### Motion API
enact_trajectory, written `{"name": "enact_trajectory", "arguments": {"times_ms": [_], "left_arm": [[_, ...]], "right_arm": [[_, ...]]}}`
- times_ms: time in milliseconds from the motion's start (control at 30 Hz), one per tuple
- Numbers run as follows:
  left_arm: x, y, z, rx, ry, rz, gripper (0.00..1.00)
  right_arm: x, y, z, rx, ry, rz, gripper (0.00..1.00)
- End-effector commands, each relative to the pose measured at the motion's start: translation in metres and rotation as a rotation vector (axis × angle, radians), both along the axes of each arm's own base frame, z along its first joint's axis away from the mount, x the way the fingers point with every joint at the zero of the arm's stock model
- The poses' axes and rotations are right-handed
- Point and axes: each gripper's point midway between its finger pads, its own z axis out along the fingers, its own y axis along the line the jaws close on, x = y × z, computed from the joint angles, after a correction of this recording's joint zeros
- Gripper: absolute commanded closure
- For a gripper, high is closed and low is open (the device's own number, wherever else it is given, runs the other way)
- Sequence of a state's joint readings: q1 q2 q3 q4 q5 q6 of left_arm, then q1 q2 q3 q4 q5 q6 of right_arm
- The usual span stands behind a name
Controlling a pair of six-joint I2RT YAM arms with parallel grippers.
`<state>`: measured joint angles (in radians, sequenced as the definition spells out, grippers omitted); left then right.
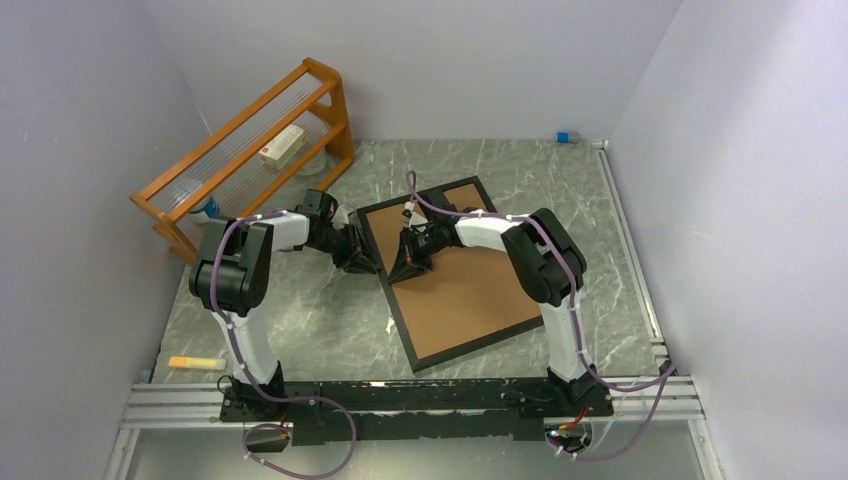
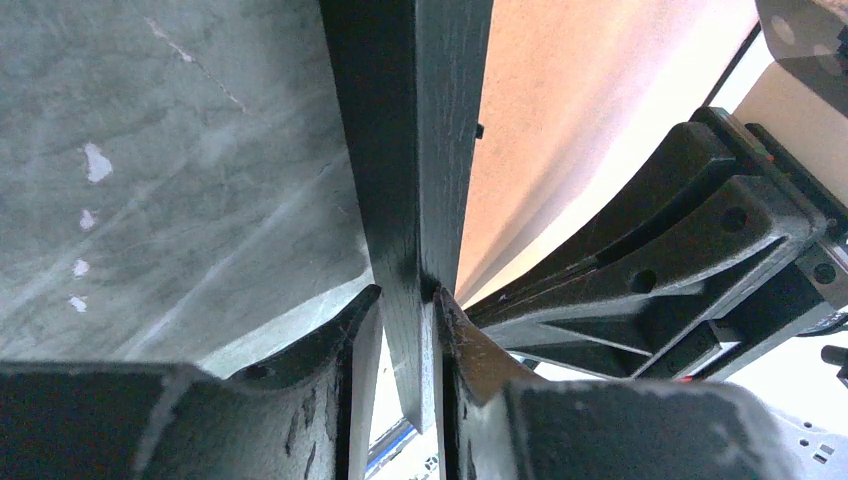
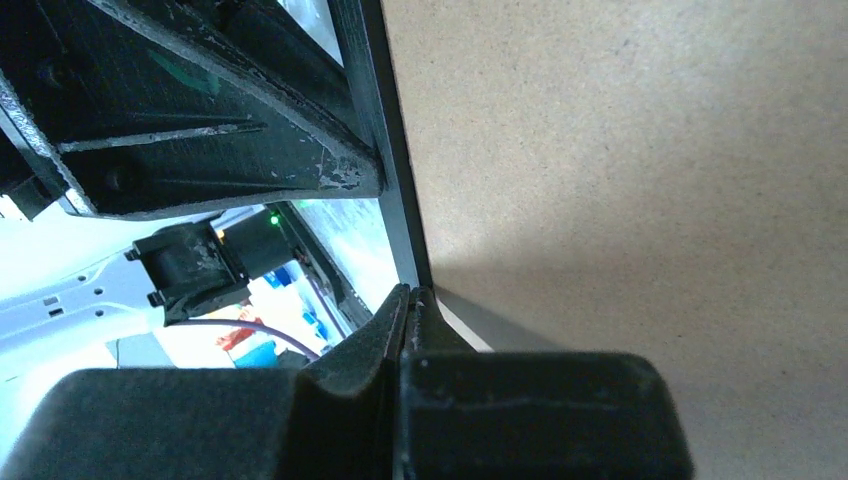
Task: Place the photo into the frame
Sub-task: Install the photo frame at the center of the board.
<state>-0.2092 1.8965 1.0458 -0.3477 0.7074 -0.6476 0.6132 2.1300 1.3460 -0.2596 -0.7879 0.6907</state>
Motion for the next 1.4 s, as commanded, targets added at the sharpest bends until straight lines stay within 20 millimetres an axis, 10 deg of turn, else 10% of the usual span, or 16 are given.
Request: {"name": "enact_trajectory", "arguments": {"times_ms": [0,300,467,867,1367], "left_arm": [[-0.015,0.021,-0.036,0.164,0.064,0.000,0.71],[-0.016,0.022,-0.036,0.175,0.064,0.000,0.72],[-0.015,0.021,-0.035,0.174,0.060,-0.002,0.72],[-0.014,0.015,-0.031,0.127,0.043,0.005,0.59],[-0.018,0.018,-0.040,0.146,0.081,0.019,0.76]], "right_arm": [[0.010,-0.044,-0.055,-0.268,-0.037,-0.090,1.00],[0.018,-0.070,-0.075,-0.432,-0.057,-0.157,0.83],[0.029,-0.069,-0.054,-0.403,-0.133,-0.192,0.79],[0.093,0.002,0.056,0.001,-0.340,-0.281,0.91],[0.109,0.056,0.048,0.156,-0.244,-0.248,0.94]]}}
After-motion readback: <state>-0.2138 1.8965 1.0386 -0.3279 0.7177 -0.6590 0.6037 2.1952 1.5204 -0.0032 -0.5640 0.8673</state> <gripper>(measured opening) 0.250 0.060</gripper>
